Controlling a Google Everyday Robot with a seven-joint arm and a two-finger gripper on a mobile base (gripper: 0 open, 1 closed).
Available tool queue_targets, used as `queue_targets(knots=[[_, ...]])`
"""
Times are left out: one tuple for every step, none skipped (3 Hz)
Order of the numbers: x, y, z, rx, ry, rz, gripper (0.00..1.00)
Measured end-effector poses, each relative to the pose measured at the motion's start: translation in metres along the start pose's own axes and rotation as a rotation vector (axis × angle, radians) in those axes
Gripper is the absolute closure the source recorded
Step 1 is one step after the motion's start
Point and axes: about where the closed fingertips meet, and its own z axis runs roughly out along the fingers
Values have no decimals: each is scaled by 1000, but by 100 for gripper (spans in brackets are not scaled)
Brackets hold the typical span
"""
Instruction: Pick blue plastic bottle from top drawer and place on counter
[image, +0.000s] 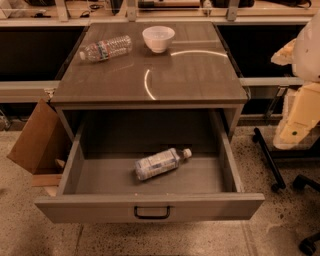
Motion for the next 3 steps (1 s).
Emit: queue_targets(knots=[[0,0,0,0,0,0,0],[-6,15,33,-63,-61,-17,0],[-20,43,77,-140,-130,-41,0]])
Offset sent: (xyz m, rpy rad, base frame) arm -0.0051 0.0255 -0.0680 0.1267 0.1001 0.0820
